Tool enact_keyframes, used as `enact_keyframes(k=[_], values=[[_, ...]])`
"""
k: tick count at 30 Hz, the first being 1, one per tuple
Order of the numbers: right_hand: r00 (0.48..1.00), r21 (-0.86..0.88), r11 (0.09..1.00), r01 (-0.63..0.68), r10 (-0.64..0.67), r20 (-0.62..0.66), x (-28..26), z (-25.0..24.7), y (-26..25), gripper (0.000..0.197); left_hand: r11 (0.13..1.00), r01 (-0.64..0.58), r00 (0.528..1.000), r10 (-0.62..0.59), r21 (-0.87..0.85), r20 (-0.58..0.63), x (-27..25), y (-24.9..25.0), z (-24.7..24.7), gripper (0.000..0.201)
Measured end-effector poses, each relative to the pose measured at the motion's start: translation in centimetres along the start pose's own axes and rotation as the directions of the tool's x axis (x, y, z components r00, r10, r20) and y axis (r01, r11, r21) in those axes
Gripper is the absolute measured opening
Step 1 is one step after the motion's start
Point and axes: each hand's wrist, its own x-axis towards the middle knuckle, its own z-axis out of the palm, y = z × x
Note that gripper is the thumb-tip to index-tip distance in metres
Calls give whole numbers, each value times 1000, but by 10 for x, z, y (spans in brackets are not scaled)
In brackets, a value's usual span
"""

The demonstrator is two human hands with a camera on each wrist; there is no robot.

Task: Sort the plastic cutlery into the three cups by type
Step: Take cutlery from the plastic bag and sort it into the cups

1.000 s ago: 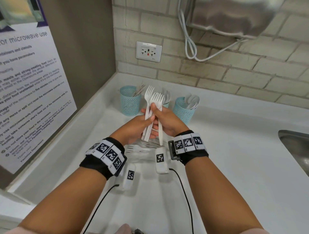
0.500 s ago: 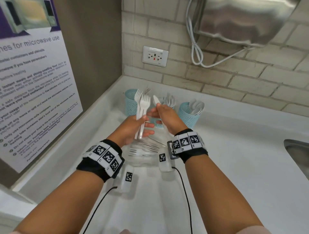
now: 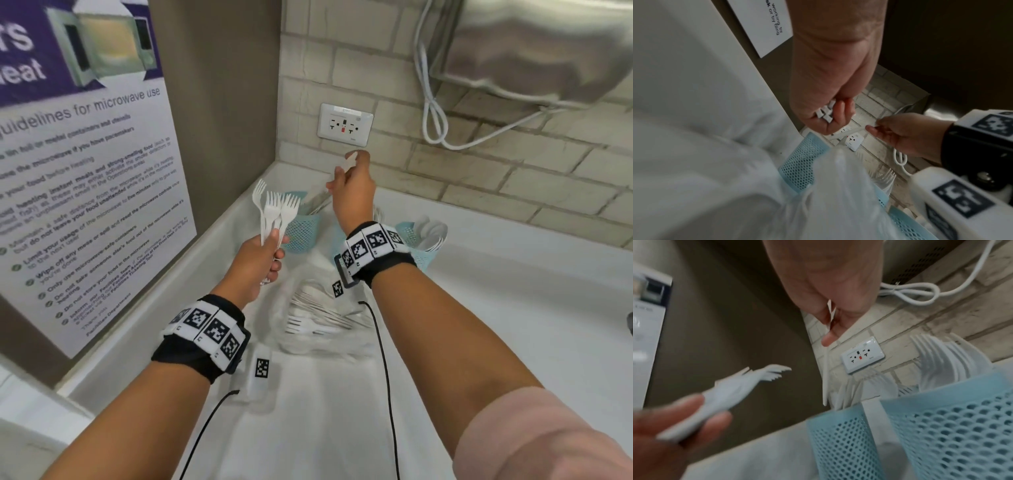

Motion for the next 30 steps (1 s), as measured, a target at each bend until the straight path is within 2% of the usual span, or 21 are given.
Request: enact_keyframes(k=[2, 6, 8, 11, 13, 14, 15, 16, 17, 19, 20, 21, 22, 23, 25, 28, 30], values=[[995, -158, 984, 78, -68, 70, 0, 8, 5, 31, 999, 13, 1000, -13, -30, 0, 1, 1, -3, 29], [955, -422, 888, 184, -59, 292, -1, 20, 13, 39, 998, 30, 1000, -30, -48, 7, 3, 1, -7, 27], [921, -573, 760, 307, -86, 380, 1, 23, 16, 42, 998, 28, 1000, -27, -47, 5, 4, 0, -8, 25], [841, -673, 540, 505, -131, 526, 4, 26, 17, 40, 998, 29, 1000, -29, -59, 11, 4, -2, -7, 24], [806, -712, 426, 558, -73, 587, 5, 25, 20, 35, 997, 35, 999, -34, -68, 17, 5, -3, -6, 23], [803, -729, 401, 555, -27, 596, 4, 24, 22, 35, 997, 35, 999, -33, -69, 22, 4, -3, -5, 22], [808, -740, 402, 539, 2, 590, 2, 23, 24, 36, 997, 33, 999, -31, -68, 29, 4, -4, -5, 21], [826, -736, 445, 510, -13, 564, 0, 22, 26, 38, 997, 29, 999, -26, -67, 38, 4, -4, -4, 20], [858, -705, 536, 466, -79, 507, -2, 20, 25, 39, 997, 25, 999, -22, -67, 47, 3, -3, -3, 18], [927, -538, 761, 363, -237, 290, -8, 12, 17, 35, 996, 24, 998, -19, -82, 63, 3, -2, -1, 16], [954, -441, 850, 288, -215, 208, -12, 6, 11, 34, 995, 27, 997, -20, -96, 74, 3, -2, 0, 17], [969, -385, 900, 204, -131, 208, -15, 0, 5, 37, 994, 28, 996, -19, -105, 86, 3, -2, 2, 20], [961, -400, 906, 141, -27, 277, -18, -5, -1, 43, 994, 25, 995, -15, -105, 97, 3, -3, 4, 22], [930, -442, 891, 104, 70, 360, -21, -10, -5, 50, 995, 18, 994, -8, -96, 108, 3, -4, 8, 24], [876, -444, 895, 49, 174, 450, -27, -18, -8, 58, 998, -3, 992, 11, -66, 122, 1, -5, 15, 25], [843, -226, 965, -130, 227, 488, -34, -34, -3, 45, 1000, 2, 991, 2, -29, 136, -4, -4, 26, 26], [814, -73, 956, -284, 280, 509, -38, -44, 2, 33, 999, 27, 989, -20, -45, 144, -7, -3, 30, 28]])
